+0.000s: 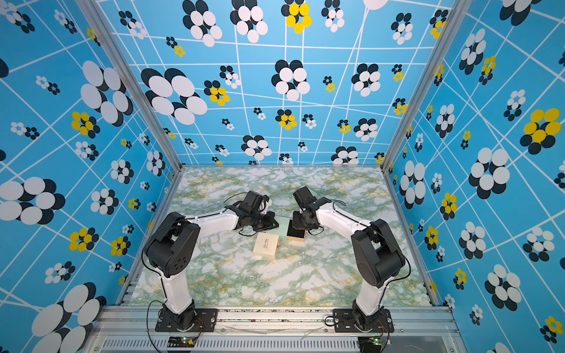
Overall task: Take out the earrings from the drawer-style jewelry box
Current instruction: Pick up the earring from the drawer.
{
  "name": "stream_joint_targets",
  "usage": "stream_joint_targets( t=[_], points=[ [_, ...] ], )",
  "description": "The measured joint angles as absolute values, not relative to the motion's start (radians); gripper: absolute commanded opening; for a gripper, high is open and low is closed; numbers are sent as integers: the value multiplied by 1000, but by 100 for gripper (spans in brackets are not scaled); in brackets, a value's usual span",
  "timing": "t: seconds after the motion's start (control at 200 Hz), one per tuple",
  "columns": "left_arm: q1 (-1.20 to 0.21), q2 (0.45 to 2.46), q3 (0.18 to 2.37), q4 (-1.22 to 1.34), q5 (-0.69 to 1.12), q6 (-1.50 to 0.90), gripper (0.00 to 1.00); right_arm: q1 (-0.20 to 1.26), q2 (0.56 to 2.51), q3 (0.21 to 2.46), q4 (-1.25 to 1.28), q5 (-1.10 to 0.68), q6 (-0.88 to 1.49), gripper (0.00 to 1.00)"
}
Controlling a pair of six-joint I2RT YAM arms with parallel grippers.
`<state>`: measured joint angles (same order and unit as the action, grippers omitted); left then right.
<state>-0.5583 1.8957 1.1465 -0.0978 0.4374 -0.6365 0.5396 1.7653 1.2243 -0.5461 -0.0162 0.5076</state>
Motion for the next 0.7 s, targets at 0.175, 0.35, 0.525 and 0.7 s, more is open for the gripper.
stream_joint_targets(
  t=[0.175, 0.35, 0.525, 0.7],
  points=[
    [-558, 1896, 1147, -98, 437, -637, 0, 550, 1771, 1226, -548, -8, 508, 22],
    [-558, 1896, 1147, -98, 437, -637, 0, 552, 1789, 1227, -548, -8, 508, 22],
    [-558, 1896, 1147, -98, 437, -637, 0, 555, 1800, 1232, -551, -8, 508, 22],
    [-558, 1896, 1147, -98, 437, -636, 0, 556, 1806, 1232, -551, -5, 508, 22]
  ],
)
